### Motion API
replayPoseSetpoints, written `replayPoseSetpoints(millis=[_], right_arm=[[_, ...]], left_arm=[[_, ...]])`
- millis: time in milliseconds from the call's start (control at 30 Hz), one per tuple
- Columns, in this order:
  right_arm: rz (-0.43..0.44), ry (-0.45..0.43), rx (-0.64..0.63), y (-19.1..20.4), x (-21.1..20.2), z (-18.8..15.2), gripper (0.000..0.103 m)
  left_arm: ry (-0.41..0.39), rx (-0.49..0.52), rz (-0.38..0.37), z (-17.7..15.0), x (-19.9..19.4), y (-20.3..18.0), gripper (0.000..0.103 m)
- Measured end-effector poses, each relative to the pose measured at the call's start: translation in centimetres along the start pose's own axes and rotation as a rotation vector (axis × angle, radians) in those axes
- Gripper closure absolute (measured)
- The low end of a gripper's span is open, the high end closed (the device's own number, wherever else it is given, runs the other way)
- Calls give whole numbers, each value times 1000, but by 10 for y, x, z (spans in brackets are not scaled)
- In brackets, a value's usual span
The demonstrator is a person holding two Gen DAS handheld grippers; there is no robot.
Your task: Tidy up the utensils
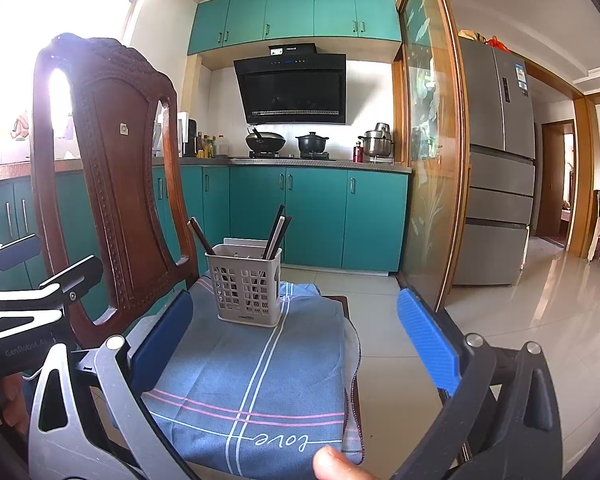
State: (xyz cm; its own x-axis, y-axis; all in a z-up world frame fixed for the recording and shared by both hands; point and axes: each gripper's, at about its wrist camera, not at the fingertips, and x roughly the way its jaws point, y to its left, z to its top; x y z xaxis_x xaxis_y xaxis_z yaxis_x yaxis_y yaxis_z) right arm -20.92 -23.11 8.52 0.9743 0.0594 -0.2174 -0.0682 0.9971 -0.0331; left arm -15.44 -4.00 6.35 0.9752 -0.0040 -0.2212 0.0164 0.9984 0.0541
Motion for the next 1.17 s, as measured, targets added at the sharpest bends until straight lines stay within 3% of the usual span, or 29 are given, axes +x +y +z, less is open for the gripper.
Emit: replayPoseSetpoints(millis=[800, 1033, 1167], right_arm=[[-1, 22, -6, 2, 5, -2, 3], [-9, 57, 5, -2, 21, -6, 3], [-37, 161, 27, -12, 64, -19, 3]], left_arm=[[-14, 8, -18, -5, -1, -1, 3], [41, 5, -32, -12, 19, -1, 3], [139, -21, -85, -25, 65, 1, 3]])
